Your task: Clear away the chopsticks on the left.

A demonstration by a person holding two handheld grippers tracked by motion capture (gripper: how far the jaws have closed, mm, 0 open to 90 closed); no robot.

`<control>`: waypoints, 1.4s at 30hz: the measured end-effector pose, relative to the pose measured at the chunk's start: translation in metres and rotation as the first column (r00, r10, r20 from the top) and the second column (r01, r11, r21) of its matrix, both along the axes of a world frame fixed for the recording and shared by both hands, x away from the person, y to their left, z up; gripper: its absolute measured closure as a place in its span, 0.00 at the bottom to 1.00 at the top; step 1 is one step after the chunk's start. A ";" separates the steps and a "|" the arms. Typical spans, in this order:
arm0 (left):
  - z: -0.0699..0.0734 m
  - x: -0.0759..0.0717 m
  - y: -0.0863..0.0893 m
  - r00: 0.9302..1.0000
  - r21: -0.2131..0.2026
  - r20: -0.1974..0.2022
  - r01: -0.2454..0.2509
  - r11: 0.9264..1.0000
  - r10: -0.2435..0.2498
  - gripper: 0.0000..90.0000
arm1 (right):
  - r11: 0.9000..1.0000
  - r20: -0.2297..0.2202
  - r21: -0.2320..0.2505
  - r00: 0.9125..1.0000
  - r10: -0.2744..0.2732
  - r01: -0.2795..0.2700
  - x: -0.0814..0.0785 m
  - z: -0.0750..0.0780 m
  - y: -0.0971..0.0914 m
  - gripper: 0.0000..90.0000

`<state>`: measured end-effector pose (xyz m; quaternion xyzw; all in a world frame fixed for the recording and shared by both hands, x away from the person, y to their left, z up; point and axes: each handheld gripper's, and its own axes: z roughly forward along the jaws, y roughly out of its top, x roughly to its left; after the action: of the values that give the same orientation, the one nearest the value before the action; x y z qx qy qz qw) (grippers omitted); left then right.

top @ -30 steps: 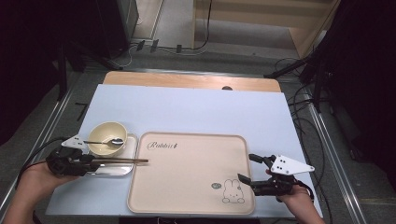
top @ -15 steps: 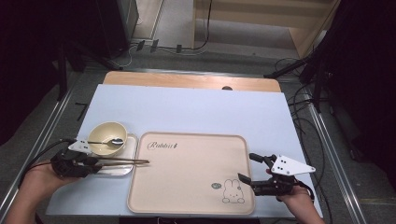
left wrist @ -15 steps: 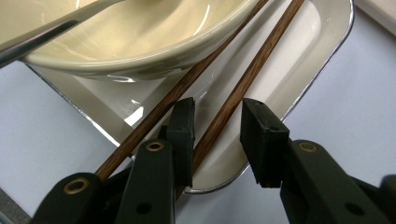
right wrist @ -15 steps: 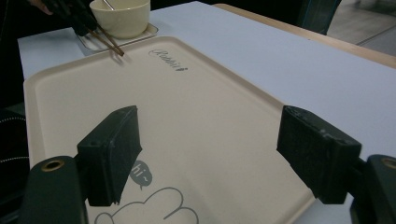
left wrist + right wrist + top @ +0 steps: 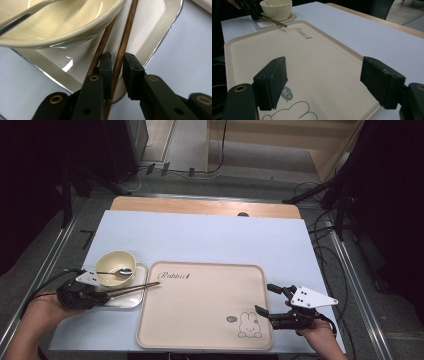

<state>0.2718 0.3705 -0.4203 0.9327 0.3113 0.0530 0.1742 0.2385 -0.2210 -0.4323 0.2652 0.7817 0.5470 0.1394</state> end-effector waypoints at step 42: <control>0.038 -0.012 -0.047 0.982 -0.152 -0.145 -0.146 0.978 0.124 0.95 | 1.000 0.000 0.006 1.000 0.003 -0.003 0.000 0.000 0.000 0.24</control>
<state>0.2594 0.3233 -0.3826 0.8936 0.3883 -0.0239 0.2238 0.2389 -0.2212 -0.4318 0.2645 0.7804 0.5495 0.1377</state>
